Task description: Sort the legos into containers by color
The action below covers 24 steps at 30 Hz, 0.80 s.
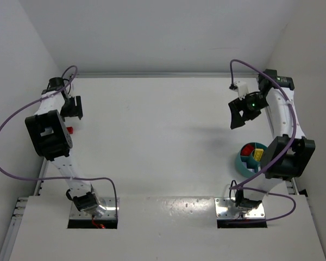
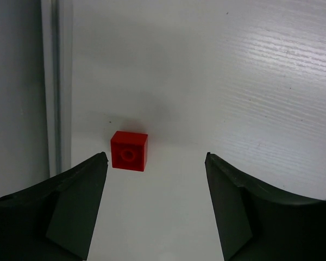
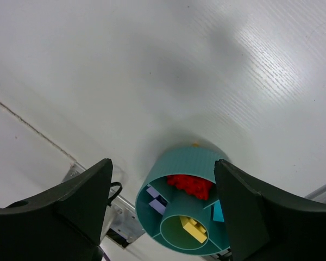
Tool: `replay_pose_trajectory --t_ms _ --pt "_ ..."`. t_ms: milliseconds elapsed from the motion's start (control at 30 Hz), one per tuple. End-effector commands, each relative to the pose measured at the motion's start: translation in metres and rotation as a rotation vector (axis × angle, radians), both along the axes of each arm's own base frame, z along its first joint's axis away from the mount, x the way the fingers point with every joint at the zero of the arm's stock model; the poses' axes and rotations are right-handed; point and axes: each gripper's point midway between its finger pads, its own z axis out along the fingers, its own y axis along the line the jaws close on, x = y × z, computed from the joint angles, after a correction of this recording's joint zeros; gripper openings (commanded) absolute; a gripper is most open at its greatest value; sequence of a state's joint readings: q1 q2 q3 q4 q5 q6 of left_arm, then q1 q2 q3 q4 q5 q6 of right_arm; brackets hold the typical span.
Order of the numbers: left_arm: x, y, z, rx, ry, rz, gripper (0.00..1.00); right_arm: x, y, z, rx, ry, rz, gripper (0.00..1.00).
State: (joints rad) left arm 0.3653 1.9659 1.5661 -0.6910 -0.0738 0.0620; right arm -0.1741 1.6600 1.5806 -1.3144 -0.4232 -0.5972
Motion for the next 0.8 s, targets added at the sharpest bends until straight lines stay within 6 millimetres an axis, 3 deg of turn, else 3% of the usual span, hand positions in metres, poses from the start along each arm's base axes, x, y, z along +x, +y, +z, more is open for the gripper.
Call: replay_pose_trajectory --t_ms 0,267,567,767 --pt "0.005 0.001 0.013 0.002 -0.021 0.054 0.78 0.006 0.008 0.018 0.03 -0.06 0.0 0.76" --pt "-0.004 0.013 -0.02 -0.03 0.013 0.148 0.83 0.004 0.008 0.016 0.016 -0.038 0.005 0.8" --pt "-0.016 0.023 -0.034 -0.008 0.033 0.18 0.84 0.005 0.009 0.012 0.032 -0.002 -0.001 0.81" --pt "-0.026 0.023 -0.05 -0.019 0.063 0.189 0.76 0.006 0.008 0.014 0.024 -0.006 -0.011 0.81"
